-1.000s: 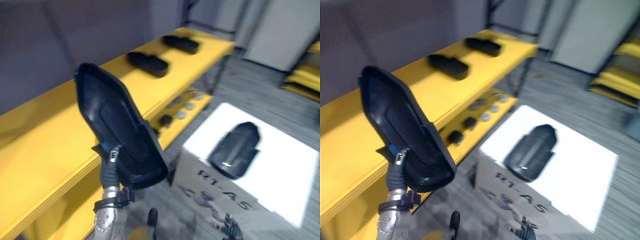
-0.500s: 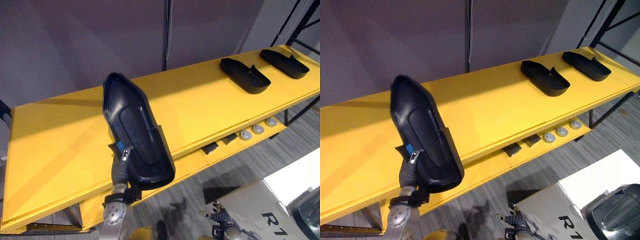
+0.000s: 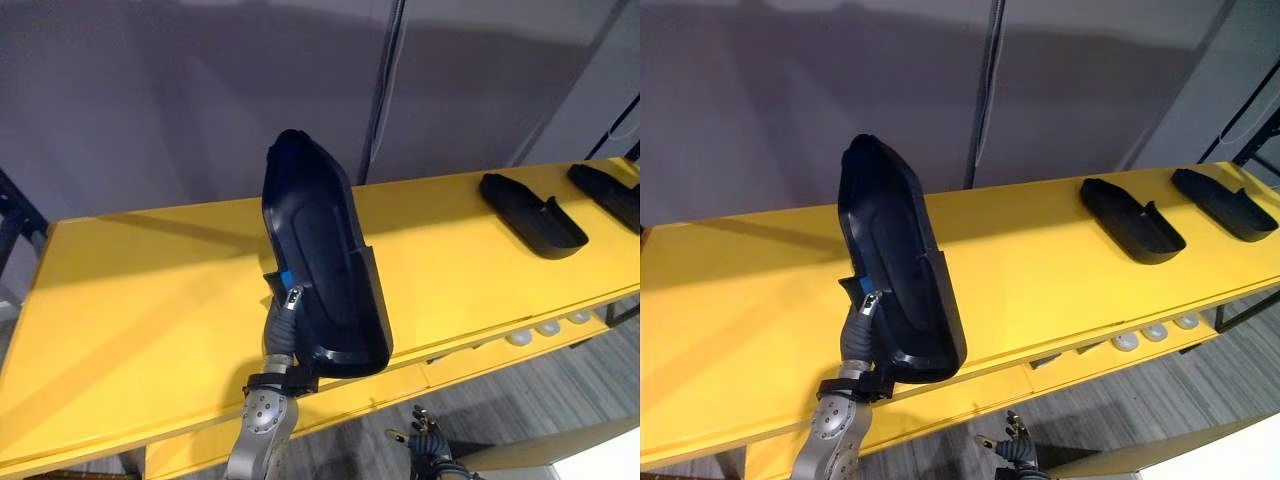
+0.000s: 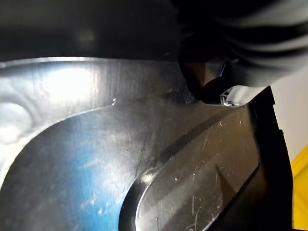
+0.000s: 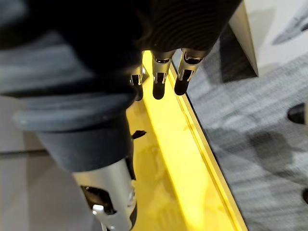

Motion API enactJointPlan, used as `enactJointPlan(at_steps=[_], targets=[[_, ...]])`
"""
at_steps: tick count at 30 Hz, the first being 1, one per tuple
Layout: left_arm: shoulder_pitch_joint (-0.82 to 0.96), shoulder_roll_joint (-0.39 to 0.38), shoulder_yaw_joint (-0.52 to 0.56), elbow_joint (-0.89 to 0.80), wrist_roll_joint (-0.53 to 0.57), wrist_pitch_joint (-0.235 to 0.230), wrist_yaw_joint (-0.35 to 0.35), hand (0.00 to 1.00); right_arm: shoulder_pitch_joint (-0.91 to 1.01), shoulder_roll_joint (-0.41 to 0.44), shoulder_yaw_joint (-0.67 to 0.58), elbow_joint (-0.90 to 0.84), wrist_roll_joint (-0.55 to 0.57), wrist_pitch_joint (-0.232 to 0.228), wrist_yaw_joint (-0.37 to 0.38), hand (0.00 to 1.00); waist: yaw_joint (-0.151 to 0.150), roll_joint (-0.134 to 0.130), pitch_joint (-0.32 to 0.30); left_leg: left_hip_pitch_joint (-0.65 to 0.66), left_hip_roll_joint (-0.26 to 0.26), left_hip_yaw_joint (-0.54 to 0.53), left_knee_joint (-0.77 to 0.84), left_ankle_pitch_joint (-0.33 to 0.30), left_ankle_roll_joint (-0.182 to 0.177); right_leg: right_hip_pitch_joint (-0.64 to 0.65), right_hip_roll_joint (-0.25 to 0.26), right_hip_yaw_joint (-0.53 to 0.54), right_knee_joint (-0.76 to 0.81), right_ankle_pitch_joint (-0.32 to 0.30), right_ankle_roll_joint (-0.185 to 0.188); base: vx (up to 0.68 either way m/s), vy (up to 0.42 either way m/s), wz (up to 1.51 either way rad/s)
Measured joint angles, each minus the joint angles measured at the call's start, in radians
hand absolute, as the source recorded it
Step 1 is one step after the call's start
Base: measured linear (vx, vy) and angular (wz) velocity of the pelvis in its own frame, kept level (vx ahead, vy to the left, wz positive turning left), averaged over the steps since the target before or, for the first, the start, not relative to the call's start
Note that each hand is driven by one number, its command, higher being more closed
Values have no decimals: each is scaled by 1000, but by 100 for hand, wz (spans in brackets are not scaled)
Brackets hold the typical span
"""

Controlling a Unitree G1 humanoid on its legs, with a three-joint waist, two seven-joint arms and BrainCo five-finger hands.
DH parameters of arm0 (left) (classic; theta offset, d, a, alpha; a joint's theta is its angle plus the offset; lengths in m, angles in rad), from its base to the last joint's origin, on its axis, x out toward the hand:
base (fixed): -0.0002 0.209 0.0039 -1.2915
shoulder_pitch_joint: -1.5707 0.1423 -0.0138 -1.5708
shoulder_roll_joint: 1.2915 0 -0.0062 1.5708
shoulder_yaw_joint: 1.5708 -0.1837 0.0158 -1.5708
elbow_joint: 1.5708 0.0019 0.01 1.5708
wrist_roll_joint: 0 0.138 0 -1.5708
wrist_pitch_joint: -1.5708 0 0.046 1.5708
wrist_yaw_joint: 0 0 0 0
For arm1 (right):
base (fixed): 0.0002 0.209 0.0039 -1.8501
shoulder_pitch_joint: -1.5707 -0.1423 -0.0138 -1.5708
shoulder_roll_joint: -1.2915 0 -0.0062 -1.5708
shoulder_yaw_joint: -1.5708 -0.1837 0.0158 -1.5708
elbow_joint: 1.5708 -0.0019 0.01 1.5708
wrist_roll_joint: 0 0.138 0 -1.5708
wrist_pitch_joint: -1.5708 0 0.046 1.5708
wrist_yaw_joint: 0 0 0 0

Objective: Walk over and take plastic housings, then place them on the shelf

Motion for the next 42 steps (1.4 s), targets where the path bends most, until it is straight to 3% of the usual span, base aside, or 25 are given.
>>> enactJointPlan(at_steps=[5,6,7,8,9,10,16,18,24,29,30,42], targets=[[-73,0,-21,111,5,6,22,100,1,-29,-3,38,0,0,0,0,-8,5,-29,36,20,14,-26,16,-19,31,21,2,-32,20,-17,112,-74,-9],[-95,1,-16,153,11,7,36,100,-10,-33,-3,68,0,1,0,0,-13,1,-38,7,19,17,42,24,-34,39,15,3,-44,45,-28,53,19,0],[-119,6,-10,183,11,10,43,100,-25,-23,-4,89,0,0,-1,0,-17,-32,-20,-46,1,32,119,-2,-28,52,-18,15,-45,54,-24,8,44,0],[-133,15,0,204,12,12,52,100,-39,-24,-3,111,-1,1,-1,0,-17,-38,-18,-36,-10,41,24,-21,-8,60,-35,29,-49,54,-24,-22,22,19],[-174,4,0,255,12,18,64,100,-52,-46,-4,125,-1,0,0,0,-43,8,-19,-32,46,38,-171,185,-29,62,-5,18,-40,62,-17,-24,29,8],[-207,5,12,308,12,25,85,100,-70,-52,6,147,-2,3,1,0,-50,11,-21,-11,47,47,-178,192,-9,47,-4,37,-18,65,-14,13,60,1],[-406,14,132,504,-39,37,178,100,-85,-37,15,154,-2,1,2,0,-70,12,-20,6,58,63,-228,218,-29,40,4,57,-58,74,-11,-10,-5,-14],[-491,23,167,589,-89,38,213,100,-90,-40,17,156,-2,1,1,0,-104,16,-17,17,69,64,-280,254,-34,26,19,57,-59,75,-11,-92,-107,-10],[-579,22,180,691,-121,48,217,100,-102,-97,20,175,-3,2,1,0,-146,24,5,2,59,85,-311,295,-22,9,12,78,-93,76,-9,-115,-21,-15],[-627,19,196,757,-151,62,217,100,-106,-107,39,180,-3,4,1,0,-163,35,33,-17,54,92,-315,317,-20,-11,5,77,-119,81,-9,-198,19,-8],[-632,18,197,764,-172,62,218,0,-106,-106,42,185,-3,5,1,0,-165,36,33,-19,55,93,-315,319,-21,-13,8,78,-121,78,-10,-129,14,0],[-702,11,207,796,-236,47,238,0,-125,-100,40,215,-7,5,1,0,-169,32,36,-38,51,95,-315,321,-18,-5,8,78,-170,107,-4,20,8,0]])
